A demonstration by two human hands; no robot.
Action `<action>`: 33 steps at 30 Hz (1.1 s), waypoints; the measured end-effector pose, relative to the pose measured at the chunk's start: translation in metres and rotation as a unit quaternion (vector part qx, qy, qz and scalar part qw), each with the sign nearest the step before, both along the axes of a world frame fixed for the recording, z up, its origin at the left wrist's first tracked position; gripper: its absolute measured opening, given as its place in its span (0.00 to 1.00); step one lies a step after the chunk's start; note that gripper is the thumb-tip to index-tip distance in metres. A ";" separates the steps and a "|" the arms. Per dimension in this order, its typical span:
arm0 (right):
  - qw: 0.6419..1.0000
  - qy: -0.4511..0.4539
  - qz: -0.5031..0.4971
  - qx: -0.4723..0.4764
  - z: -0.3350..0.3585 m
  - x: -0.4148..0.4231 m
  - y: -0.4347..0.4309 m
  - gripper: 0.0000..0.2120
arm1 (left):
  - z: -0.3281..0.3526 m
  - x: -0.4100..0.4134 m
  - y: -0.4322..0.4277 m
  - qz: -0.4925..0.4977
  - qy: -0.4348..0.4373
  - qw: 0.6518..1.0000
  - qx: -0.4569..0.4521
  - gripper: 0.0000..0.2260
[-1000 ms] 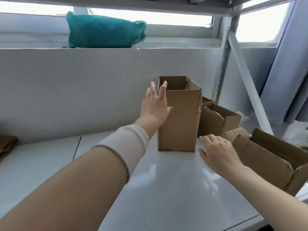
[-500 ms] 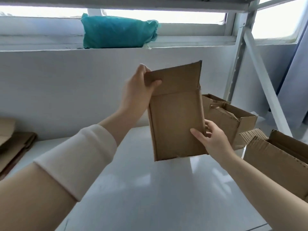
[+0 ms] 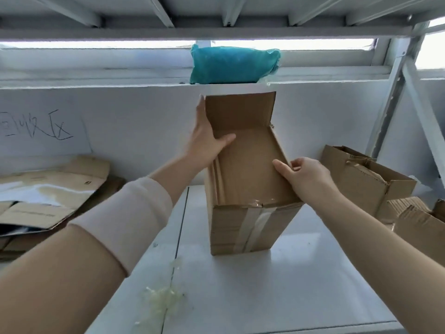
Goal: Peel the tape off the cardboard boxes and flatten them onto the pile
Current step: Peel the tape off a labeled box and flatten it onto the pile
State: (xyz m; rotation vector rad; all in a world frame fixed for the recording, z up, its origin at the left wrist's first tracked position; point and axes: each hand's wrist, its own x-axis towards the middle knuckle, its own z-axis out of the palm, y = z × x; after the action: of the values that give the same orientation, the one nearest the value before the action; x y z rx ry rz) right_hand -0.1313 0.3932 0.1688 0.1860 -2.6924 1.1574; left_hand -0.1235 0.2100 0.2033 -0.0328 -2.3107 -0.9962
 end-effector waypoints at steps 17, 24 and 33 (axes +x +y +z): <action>0.995 -0.025 0.021 -0.098 -0.019 0.003 0.001 0.29 | -0.046 0.010 0.007 -0.040 -0.176 0.980 0.090 0.43; 0.962 0.131 -0.024 0.239 -0.011 0.020 -0.008 0.29 | -0.049 0.001 0.010 -0.020 -0.162 0.982 0.092 0.41; 0.942 0.066 -0.038 0.327 0.008 0.016 -0.024 0.30 | -0.048 0.003 0.014 -0.003 -0.167 0.983 0.082 0.41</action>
State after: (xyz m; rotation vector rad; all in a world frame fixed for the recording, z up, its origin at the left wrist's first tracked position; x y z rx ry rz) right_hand -0.1156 0.3693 0.1765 0.2404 -2.8224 0.1794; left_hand -0.1209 0.2237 0.1549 0.2084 -2.5161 -1.2736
